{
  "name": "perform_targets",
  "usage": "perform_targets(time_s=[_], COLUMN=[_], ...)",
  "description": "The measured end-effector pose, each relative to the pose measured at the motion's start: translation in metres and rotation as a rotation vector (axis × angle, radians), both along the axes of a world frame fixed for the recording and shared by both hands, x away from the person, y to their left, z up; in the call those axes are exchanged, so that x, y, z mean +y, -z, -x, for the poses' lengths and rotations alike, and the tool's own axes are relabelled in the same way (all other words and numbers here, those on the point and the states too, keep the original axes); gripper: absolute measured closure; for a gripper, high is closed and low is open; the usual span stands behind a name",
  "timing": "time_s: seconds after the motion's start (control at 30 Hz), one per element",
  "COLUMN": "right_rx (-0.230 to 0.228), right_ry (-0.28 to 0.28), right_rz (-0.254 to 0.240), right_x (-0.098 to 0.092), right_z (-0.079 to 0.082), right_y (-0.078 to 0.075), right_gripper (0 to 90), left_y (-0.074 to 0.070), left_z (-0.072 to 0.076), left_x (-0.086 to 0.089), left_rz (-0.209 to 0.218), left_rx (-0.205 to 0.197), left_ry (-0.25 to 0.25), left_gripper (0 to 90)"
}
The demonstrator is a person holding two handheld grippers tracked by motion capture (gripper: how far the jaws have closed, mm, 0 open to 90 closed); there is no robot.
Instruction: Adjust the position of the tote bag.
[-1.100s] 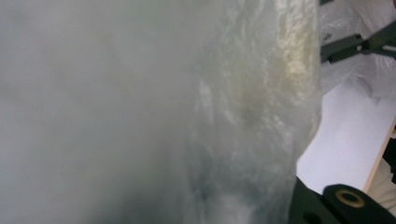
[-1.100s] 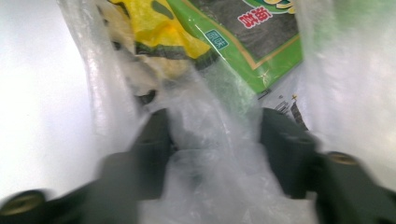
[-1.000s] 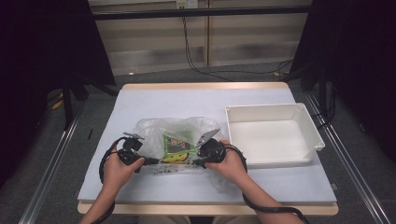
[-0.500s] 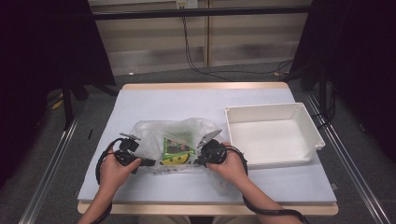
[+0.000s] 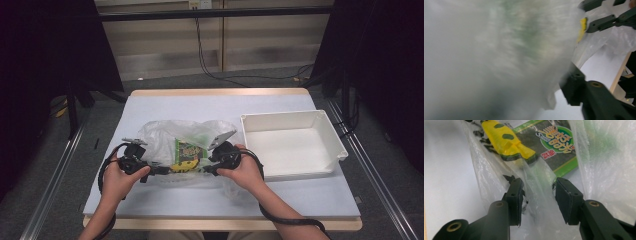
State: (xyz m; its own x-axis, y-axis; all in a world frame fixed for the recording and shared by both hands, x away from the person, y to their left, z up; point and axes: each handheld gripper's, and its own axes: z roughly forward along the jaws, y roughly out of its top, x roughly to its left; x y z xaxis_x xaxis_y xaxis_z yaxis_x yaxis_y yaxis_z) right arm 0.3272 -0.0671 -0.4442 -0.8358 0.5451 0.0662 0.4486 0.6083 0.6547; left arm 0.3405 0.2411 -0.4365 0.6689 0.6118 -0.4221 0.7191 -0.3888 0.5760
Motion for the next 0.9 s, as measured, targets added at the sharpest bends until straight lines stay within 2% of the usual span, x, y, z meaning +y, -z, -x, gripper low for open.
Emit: perform_targets(time_s=[0.1, 0.2, 0.27, 0.33, 0.43, 0.5, 0.6, 0.67, 0.73, 0.8, 0.87, 0.9], right_rx=[-0.004, -0.001, 0.012, 0.027, 0.029, 0.034, 0.044, 0.047, 0.034, 0.002, -0.014, -0.037], right_ry=[-0.009, -0.022, -0.033, -0.051, -0.072, -0.078, -0.084, -0.070, -0.071, -0.079, -0.083, -0.086], right_rz=[-0.003, 0.017, 0.028, 0.038, 0.052, 0.052, 0.056, 0.046, 0.027, -0.005, -0.036, -0.040], right_x=[0.000, 0.000, -0.001, -0.001, 0.000, -0.002, -0.004, -0.005, -0.003, 0.001, 0.006, 0.009], right_z=[-0.001, 0.000, 0.002, 0.004, 0.007, 0.007, 0.007, 0.008, 0.009, 0.009, 0.008, 0.008], right_y=[-0.002, 0.001, 0.004, 0.008, 0.013, 0.016, 0.018, 0.018, 0.014, 0.009, 0.005, 0.002], right_gripper=[59.0, 68.6, 74.7, 80.5, 84.3, 85.4, 85.1, 79.9, 66.2, 57.3, 48.1, 44.9], left_y=[-0.005, -0.007, -0.007, -0.005, 0.000, 0.004, 0.012, 0.017, 0.020, 0.019, 0.019, 0.019], left_z=[0.001, 0.001, 0.000, -0.002, -0.004, -0.005, -0.004, -0.003, -0.001, 0.000, 0.000, 0.000], left_x=[0.002, 0.007, 0.009, 0.014, 0.017, 0.017, 0.017, 0.016, 0.013, 0.010, 0.008, 0.007], left_rz=[-0.004, -0.004, 0.015, 0.021, 0.014, -0.026, -0.054, -0.086, -0.071, -0.081, -0.068, -0.069], left_rx=[-0.022, -0.048, -0.050, -0.042, -0.020, 0.006, 0.051, 0.070, 0.088, 0.084, 0.081, 0.081], left_ry=[0.003, -0.010, -0.036, -0.059, -0.083, -0.087, -0.080, -0.066, -0.048, -0.037, -0.040, -0.032], left_gripper=[49.0, 49.2, 51.2, 56.4, 75.3, 83.9, 88.6, 88.8, 88.8, 88.8, 88.8, 88.8])
